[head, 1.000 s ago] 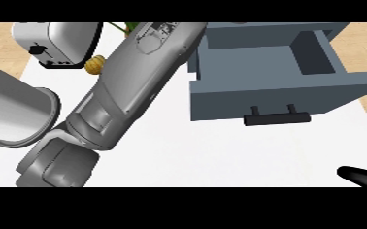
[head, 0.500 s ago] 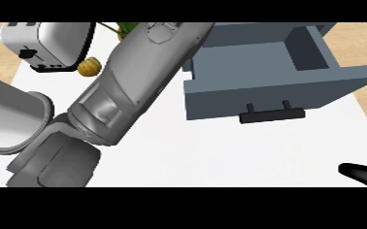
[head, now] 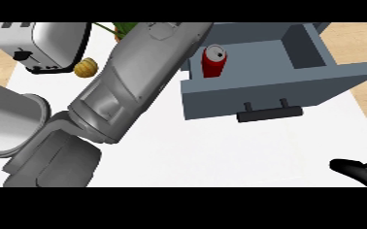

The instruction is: Pick up the can, place it into the drawer and close the drawer

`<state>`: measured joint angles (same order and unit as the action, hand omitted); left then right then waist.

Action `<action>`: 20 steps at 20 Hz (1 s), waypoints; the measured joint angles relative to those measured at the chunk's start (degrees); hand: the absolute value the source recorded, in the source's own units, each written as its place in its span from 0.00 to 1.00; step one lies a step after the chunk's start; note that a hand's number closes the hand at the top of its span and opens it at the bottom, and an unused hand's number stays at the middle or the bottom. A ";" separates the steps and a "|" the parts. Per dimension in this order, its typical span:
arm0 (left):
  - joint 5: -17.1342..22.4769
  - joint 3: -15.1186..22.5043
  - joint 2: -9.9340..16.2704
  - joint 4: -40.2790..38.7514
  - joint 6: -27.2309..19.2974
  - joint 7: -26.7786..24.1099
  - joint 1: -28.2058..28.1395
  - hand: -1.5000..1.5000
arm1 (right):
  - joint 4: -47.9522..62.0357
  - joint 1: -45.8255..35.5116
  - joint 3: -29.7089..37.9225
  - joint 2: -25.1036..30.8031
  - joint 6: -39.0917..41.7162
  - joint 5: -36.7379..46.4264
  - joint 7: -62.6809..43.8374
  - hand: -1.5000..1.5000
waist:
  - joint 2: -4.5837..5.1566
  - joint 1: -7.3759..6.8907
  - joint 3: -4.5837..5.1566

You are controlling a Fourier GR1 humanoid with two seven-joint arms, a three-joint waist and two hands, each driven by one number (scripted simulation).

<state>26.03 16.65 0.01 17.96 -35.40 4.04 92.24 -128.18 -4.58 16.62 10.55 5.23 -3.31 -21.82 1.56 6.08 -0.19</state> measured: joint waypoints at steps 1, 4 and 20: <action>0.39 0.12 0.00 -0.17 -0.42 0.04 0.29 0.00 | -0.20 -0.03 -0.45 0.30 0.24 0.78 0.25 0.00 | -0.02 0.00 0.01; 1.77 -0.01 0.00 -0.53 -0.79 -1.09 0.18 0.00 | 0.61 -1.12 -2.31 1.21 0.97 3.73 2.16 0.00 | 0.18 0.01 0.00; 7.57 -0.89 0.00 -0.69 -1.54 -4.06 1.82 0.00 | 16.18 -10.46 -16.23 7.25 -0.88 32.97 12.57 0.00 | 0.01 -3.11 0.08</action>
<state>33.61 15.76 0.00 17.27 -36.94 -0.02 94.06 -112.00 -15.04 0.39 17.81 4.35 29.66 -9.25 1.57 2.97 -0.11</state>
